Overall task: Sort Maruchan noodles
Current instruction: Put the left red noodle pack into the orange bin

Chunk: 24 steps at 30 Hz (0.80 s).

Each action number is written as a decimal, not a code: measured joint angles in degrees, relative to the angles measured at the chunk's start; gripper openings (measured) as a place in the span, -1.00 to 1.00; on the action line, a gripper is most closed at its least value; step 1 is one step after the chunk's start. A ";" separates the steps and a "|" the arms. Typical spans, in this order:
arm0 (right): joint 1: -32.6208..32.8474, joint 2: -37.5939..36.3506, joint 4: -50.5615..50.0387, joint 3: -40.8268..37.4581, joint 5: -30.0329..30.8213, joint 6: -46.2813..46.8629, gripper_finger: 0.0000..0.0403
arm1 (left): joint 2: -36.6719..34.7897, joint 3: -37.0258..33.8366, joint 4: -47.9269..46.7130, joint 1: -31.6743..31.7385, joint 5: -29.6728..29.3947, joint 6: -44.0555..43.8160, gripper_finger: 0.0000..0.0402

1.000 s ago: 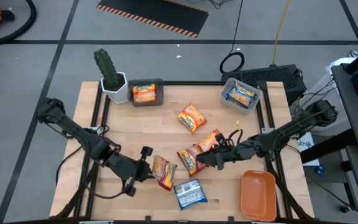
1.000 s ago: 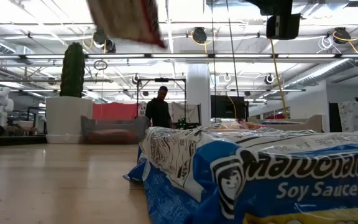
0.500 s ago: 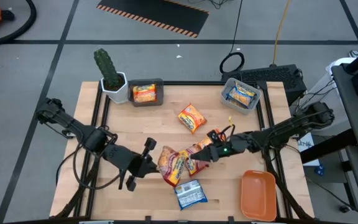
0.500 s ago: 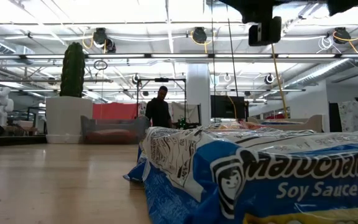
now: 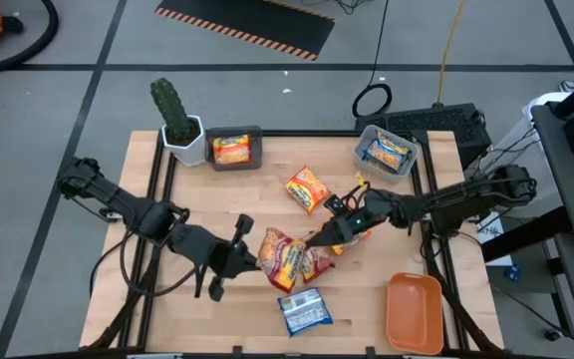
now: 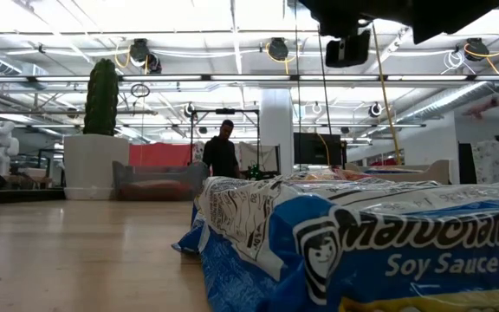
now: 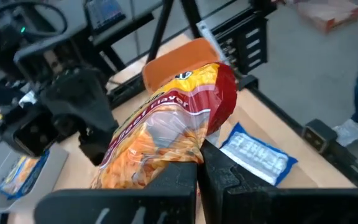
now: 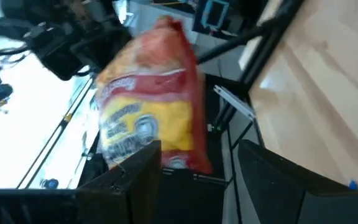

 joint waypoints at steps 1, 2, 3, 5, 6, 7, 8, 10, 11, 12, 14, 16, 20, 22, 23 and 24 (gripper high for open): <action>-0.46 -0.03 0.67 0.00 -0.11 -0.69 0.03 | 0.00 0.00 0.00 0.36 -0.38 -0.54 -0.99; -0.92 -0.21 1.00 0.00 -0.15 -1.35 0.03 | 0.00 0.00 0.04 0.65 -0.99 -1.23 -0.99; -1.33 -0.50 0.96 0.00 -0.14 -2.10 0.03 | 0.00 0.00 0.19 0.95 -1.61 -1.77 -0.99; -1.94 -1.05 0.63 0.00 -0.16 -3.50 0.03 | 0.00 0.00 1.54 1.54 -2.76 -2.12 -0.99; -2.17 -1.23 0.65 0.00 -0.15 -3.86 0.03 | 0.00 0.00 2.72 1.86 -3.09 -2.16 -0.99; -2.37 -1.56 0.60 0.00 -0.17 -4.02 0.03 | 0.00 0.00 4.06 2.17 -3.17 -1.81 -0.99; -2.40 -1.80 0.60 0.00 -0.23 -3.84 0.03 | 0.00 0.00 5.57 2.42 -3.29 -1.47 -0.99; -2.67 -1.97 0.84 0.00 -1.57 -1.06 0.03 | 0.00 0.00 8.57 3.00 -3.25 -0.05 -0.99; -2.83 -1.97 0.84 0.00 -2.47 1.02 0.03 | 0.00 0.00 10.08 3.16 -3.27 1.12 -0.99; -3.01 -1.95 0.96 0.00 -3.56 3.00 0.03 | 0.00 0.00 11.42 3.34 -3.10 2.36 -0.99; -3.19 -1.86 2.43 0.00 -5.21 5.93 0.03 | 0.00 0.00 12.95 3.86 -2.12 4.29 -0.99; -3.71 -1.88 5.13 0.00 -7.14 7.99 0.03 | 0.00 0.00 12.84 4.58 -0.21 5.12 -0.99; -4.18 -1.88 10.16 0.00 -9.39 12.37 0.03 | 1.05 0.00 12.72 5.96 2.12 6.23 -0.99; -4.17 -1.88 11.21 0.00 -9.98 13.92 0.03 | 1.82 0.00 13.04 6.28 2.42 6.68 -0.99; -4.17 -1.88 11.26 0.00 -10.54 14.00 0.03 | 2.31 0.02 13.77 6.64 2.77 7.11 -0.99; -4.16 -1.88 11.24 0.00 -11.53 14.06 0.03 | 2.83 0.06 14.17 6.99 3.37 7.45 -0.99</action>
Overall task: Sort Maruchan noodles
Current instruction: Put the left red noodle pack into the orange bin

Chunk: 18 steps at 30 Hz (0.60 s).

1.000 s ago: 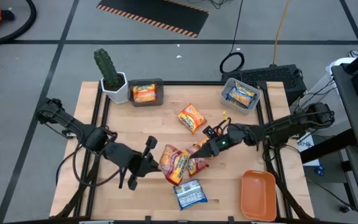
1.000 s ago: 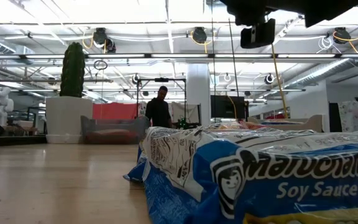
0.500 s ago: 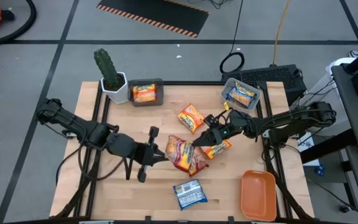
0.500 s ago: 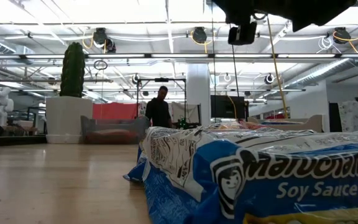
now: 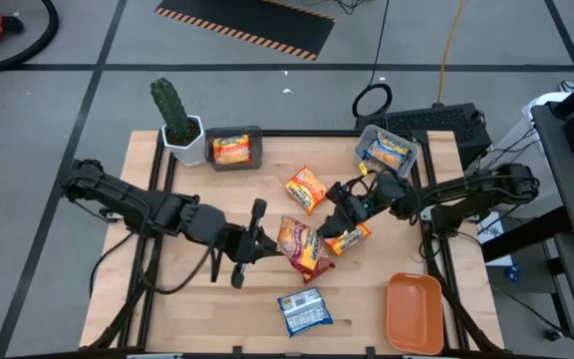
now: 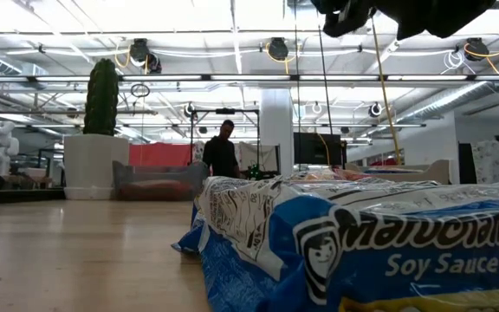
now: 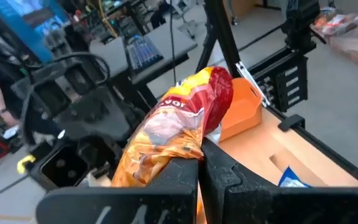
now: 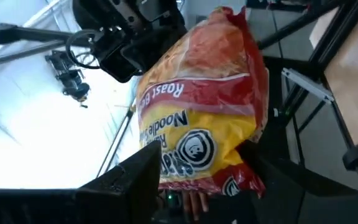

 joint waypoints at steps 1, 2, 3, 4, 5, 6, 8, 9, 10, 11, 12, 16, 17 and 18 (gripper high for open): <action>0.09 0.00 -0.07 -0.02 -1.24 0.18 0.03 | 0.51 0.00 0.06 0.21 0.33 0.22 -0.99; 0.11 0.00 -0.22 -0.07 -2.46 0.33 0.03 | 1.05 0.00 0.15 0.44 0.86 0.25 -0.99; 0.14 0.01 -0.36 -0.09 -3.36 0.38 0.03 | 1.61 0.00 0.47 0.59 1.19 0.34 -0.99; 0.14 0.04 -0.39 -0.09 -3.72 0.41 0.03 | 2.02 0.00 1.03 0.83 1.51 0.44 -0.99; 0.14 0.04 -0.38 -0.09 -3.92 0.47 0.03 | 2.26 0.00 1.61 0.88 1.68 0.45 -0.99; 0.14 0.04 -0.36 -0.09 -3.94 0.46 0.03 | 2.33 0.00 2.12 0.90 1.71 0.44 -0.99; 0.14 0.04 0.05 -0.07 -3.96 0.46 0.03 | 2.34 0.00 4.54 0.90 1.29 0.43 -0.99; 0.14 -0.01 -0.03 -0.05 -4.68 0.35 0.03 | 2.40 0.00 6.24 0.96 1.11 0.47 -0.99; 0.14 -0.08 -0.65 -0.02 -5.02 0.06 0.03 | 2.46 -0.05 7.90 1.04 0.97 0.50 -0.99; 0.14 -0.09 -1.31 -0.02 -4.97 -0.44 0.03 | 2.53 -0.08 9.45 1.07 0.81 0.51 -0.99; 0.14 -0.08 -1.71 -0.16 -4.86 -0.90 0.03 | 2.53 -0.14 10.79 1.07 0.81 0.51 -0.99; -0.44 0.00 0.81 -1.65 -4.67 -1.79 0.03 | 2.48 -0.14 12.32 1.05 1.39 0.34 -0.99; -0.68 0.02 2.49 -1.99 -4.66 -1.36 0.03 | 2.48 -0.13 11.68 1.05 1.70 0.22 -0.99; -0.76 0.02 4.49 -2.22 -4.65 -0.50 0.03 | 2.46 -0.13 10.80 1.05 1.99 0.17 -0.99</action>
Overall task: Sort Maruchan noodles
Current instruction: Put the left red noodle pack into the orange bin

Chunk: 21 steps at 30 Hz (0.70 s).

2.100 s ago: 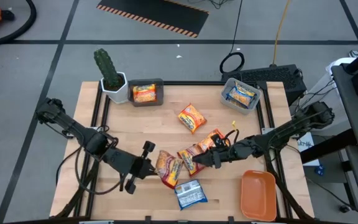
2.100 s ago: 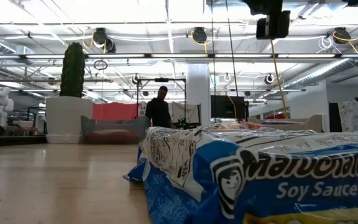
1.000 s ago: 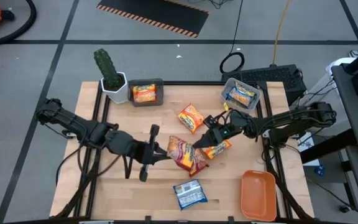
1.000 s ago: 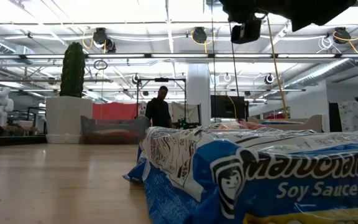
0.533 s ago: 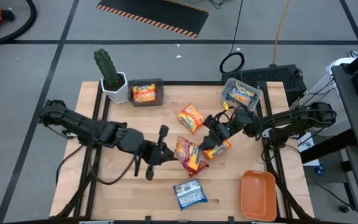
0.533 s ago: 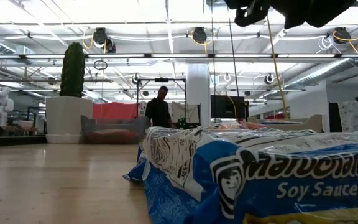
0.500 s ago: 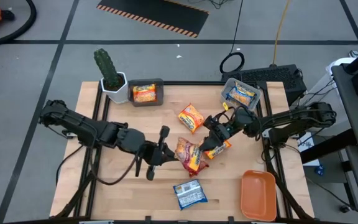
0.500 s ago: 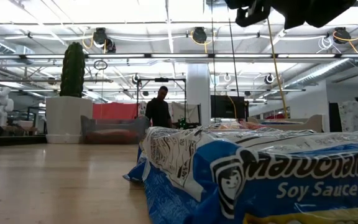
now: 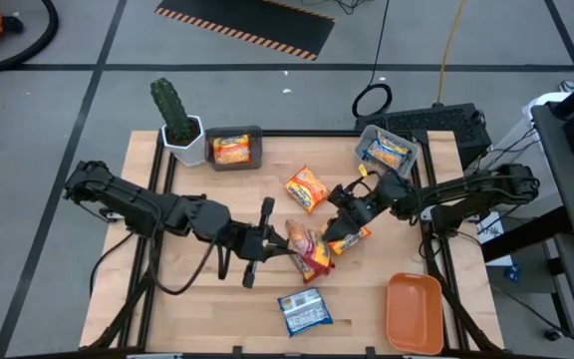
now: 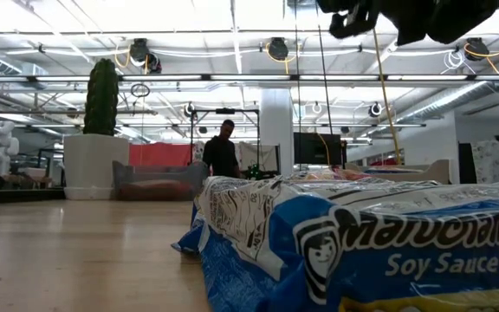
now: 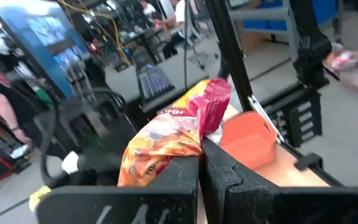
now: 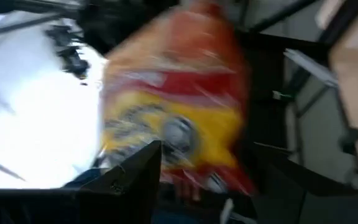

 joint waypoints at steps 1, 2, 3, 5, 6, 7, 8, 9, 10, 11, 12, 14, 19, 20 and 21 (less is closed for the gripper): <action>-0.02 0.00 2.01 -0.14 0.17 0.88 0.03 | 0.00 0.00 -0.76 0.02 0.27 -0.14 -0.99; 0.00 0.00 3.87 -0.34 0.65 1.72 0.03 | 0.00 0.00 -1.14 0.02 0.66 -0.14 -0.99; 0.03 0.00 5.48 -0.48 1.29 2.40 0.03 | 0.00 0.00 -1.28 0.18 0.73 -0.16 -0.99; 0.35 0.00 7.96 -0.50 1.97 3.56 0.03 | -0.10 0.04 -1.43 0.68 1.28 -0.16 -0.99; 0.64 0.00 8.49 -0.50 2.41 3.70 0.03 | -0.15 0.08 -1.42 1.03 1.41 -0.19 -0.99; 0.83 0.00 8.55 -0.54 2.75 3.71 0.03 | -0.17 0.14 -1.37 1.40 1.51 -0.20 -0.99; 0.87 0.00 8.44 -0.56 2.75 3.70 0.03 | -0.19 0.15 -1.38 1.82 1.55 -0.31 -0.99; 0.87 0.04 8.35 -0.56 2.68 3.68 0.03 | -0.22 0.15 -1.56 2.20 1.81 -0.36 -0.99; 0.92 0.07 8.30 -0.61 2.68 3.55 0.03 | -0.22 0.16 -1.94 2.57 2.28 -0.36 -0.99; 0.92 0.07 8.29 -0.65 2.66 3.28 0.03 | -0.23 0.18 -2.47 2.94 2.77 -0.36 -0.99; 0.92 0.07 8.28 -0.65 2.51 3.00 0.03 | -0.25 0.20 -2.97 3.23 3.06 -0.41 -0.99; 0.96 0.06 7.03 -0.65 0.94 2.37 0.03 | -0.26 0.20 -3.55 3.72 3.03 -0.56 -0.99; 1.68 0.05 1.25 -1.57 0.48 -0.50 0.03 | 0.22 -0.09 -1.42 5.07 5.12 -0.58 -0.99; 1.72 0.60 1.98 -1.75 1.08 -0.67 0.03 | 0.22 -0.09 0.04 5.27 6.13 -0.72 -0.99; 1.73 1.09 3.55 -2.03 1.64 -0.58 0.03 | 0.22 -0.09 1.38 5.36 6.76 -1.02 -0.99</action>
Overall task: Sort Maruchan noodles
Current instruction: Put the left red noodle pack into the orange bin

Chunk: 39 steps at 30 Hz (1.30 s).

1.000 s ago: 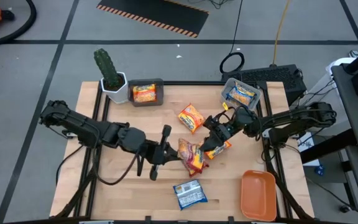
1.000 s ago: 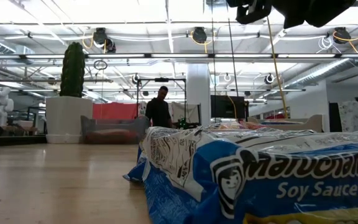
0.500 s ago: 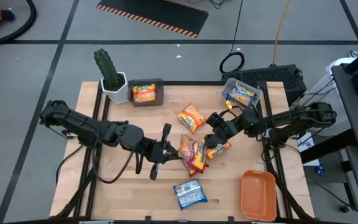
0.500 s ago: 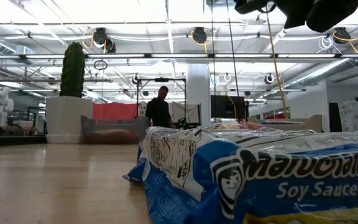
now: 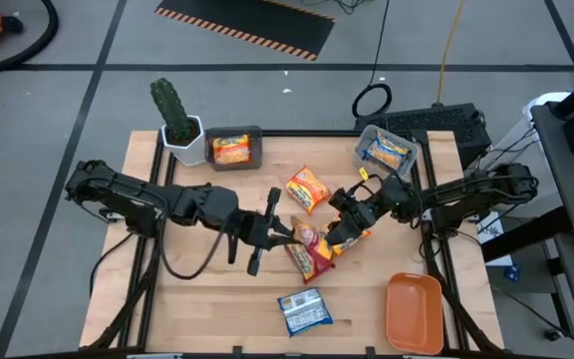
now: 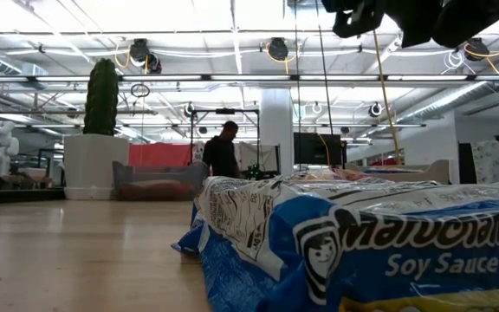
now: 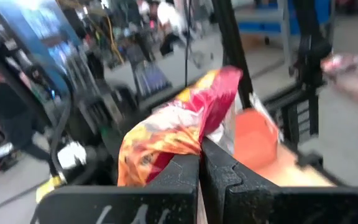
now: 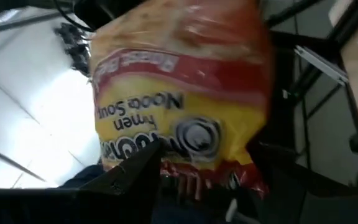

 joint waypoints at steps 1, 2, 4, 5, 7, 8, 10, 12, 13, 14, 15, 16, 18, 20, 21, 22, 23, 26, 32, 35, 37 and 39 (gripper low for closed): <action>0.00 0.50 1.90 -0.49 0.57 0.85 0.03 | -0.07 0.00 1.13 0.00 0.21 -0.04 -0.99; 0.00 1.36 4.53 -0.71 1.09 2.06 0.03 | -0.13 0.00 1.70 -0.01 0.53 -0.04 -0.99; 0.00 3.08 10.59 -0.72 2.65 4.96 0.03 | -0.16 0.04 2.00 -0.01 0.68 -0.22 -0.99; 0.04 3.66 13.45 -0.72 3.17 6.30 0.03 | -0.17 0.04 1.92 -0.01 0.77 -0.54 -0.99; 0.56 4.88 17.70 -0.74 4.78 7.88 0.04 | -0.22 0.09 1.91 -0.01 1.51 -1.14 -0.99; 0.93 5.47 18.93 -0.76 5.59 8.36 0.05 | -0.26 0.13 1.83 -0.08 1.61 -1.58 -0.99; 1.97 6.41 20.21 -0.76 5.95 8.57 0.09 | -0.33 0.13 0.97 -0.09 2.39 -2.39 -0.99; 3.04 7.19 21.28 -0.84 5.75 8.69 0.15 | -0.34 0.18 -1.61 -0.10 2.91 -2.73 -0.99; 3.50 7.32 21.52 -0.89 5.67 8.95 0.18 | -0.42 0.22 -3.51 -0.11 3.00 -3.09 -0.99; 3.80 7.35 21.59 -0.91 5.63 9.08 0.20 | -0.49 0.24 -5.46 -0.14 3.09 -3.62 -0.99; 3.99 7.30 21.74 -0.93 5.56 9.20 0.22 | -0.51 0.29 -7.19 -0.16 3.12 -4.17 -0.99; 4.16 7.06 22.33 -0.94 5.04 9.54 0.23 | -0.52 0.31 -8.86 -0.25 3.10 -4.70 -0.99; 4.20 5.83 23.37 -0.98 3.82 10.48 0.24 | -0.52 0.29 -11.09 -0.72 2.92 -5.32 -0.99; 3.73 4.43 24.76 -0.90 4.43 10.86 0.25 | -0.45 0.20 -12.17 -1.34 2.88 -5.58 -0.99; 3.48 3.74 24.93 -0.78 4.84 10.86 0.25 | -0.34 0.14 -12.46 -1.63 2.92 -5.82 -0.99; 3.28 3.04 24.72 -0.76 5.65 10.82 0.25 | -0.24 0.07 -13.00 -1.90 2.94 -6.05 -0.99; 3.13 2.45 24.21 -0.76 6.24 10.73 0.25 | -0.21 0.04 -13.36 -2.15 2.91 -6.23 -0.99; 3.04 1.19 21.57 -0.78 7.38 10.39 0.25 | -0.22 0.02 -13.06 -2.45 2.64 -6.34 -0.99; 5.50 0.89 11.89 -3.45 7.73 9.46 0.25 | -0.22 0.13 -9.46 -1.93 0.84 -5.31 -0.99; 6.03 1.00 9.82 -5.64 9.28 9.54 0.25 | -0.18 0.09 -8.61 -1.03 0.39 -5.25 -0.99; 6.21 0.72 12.07 -6.83 10.72 9.87 0.25 | -0.15 0.09 -8.30 -0.55 0.51 -5.10 -0.99; 6.27 0.84 13.28 -7.91 10.86 10.30 0.25 | -0.20 0.09 -8.19 -0.02 0.73 -4.93 -0.99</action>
